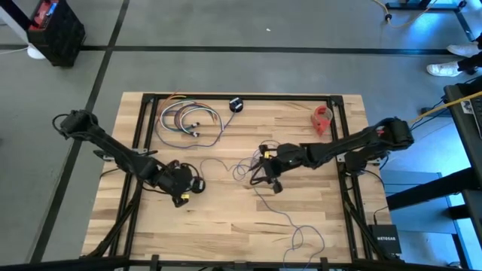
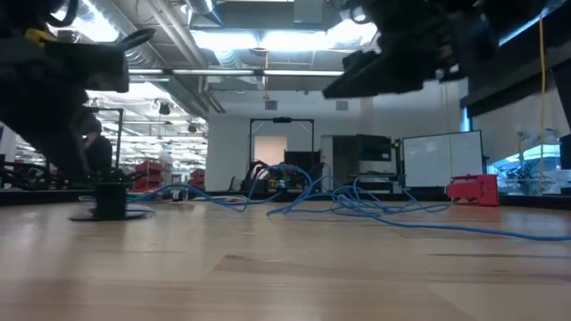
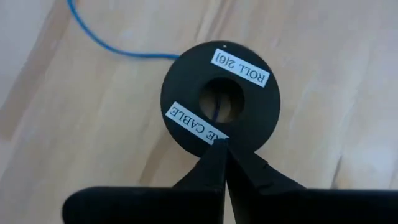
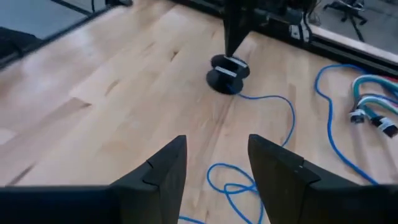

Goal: Coil cords
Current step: Coil the blue wire onto the black spool

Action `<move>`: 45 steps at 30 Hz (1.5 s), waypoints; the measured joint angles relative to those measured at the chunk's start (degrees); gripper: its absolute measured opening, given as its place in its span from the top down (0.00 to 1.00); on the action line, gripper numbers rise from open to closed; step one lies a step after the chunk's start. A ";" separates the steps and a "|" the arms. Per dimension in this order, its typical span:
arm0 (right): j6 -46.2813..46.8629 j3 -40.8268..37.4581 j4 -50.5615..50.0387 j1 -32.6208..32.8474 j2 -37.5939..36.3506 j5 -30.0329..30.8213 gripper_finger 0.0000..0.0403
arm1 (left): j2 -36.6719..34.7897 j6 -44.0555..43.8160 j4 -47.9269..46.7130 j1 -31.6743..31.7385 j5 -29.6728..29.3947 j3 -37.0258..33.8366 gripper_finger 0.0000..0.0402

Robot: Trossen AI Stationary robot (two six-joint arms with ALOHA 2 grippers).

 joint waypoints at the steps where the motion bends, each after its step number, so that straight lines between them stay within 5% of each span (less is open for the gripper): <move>1: -0.39 0.00 2.24 0.00 1.55 0.00 0.56 | 0.08 1.48 2.63 0.11 0.04 -0.37 1.00; 12: -7.99 7.66 6.86 1.67 16.37 1.12 0.56 | 7.41 11.60 22.88 6.90 0.01 -2.68 1.00; 20: -18.42 18.47 6.75 4.02 25.50 7.94 0.56 | 5.75 14.26 16.56 5.40 0.60 7.19 1.00; 26: -24.27 24.89 6.87 4.04 31.12 10.10 0.56 | 4.09 6.86 -1.36 0.92 -3.32 11.72 1.00; 32: -31.25 30.05 6.58 4.07 38.14 12.25 0.56 | 4.63 -5.37 -8.37 -1.73 -9.04 6.00 1.00; 45: -39.90 34.82 6.84 3.76 42.46 15.41 0.56 | 4.74 -2.86 14.03 0.78 -10.19 -6.10 1.00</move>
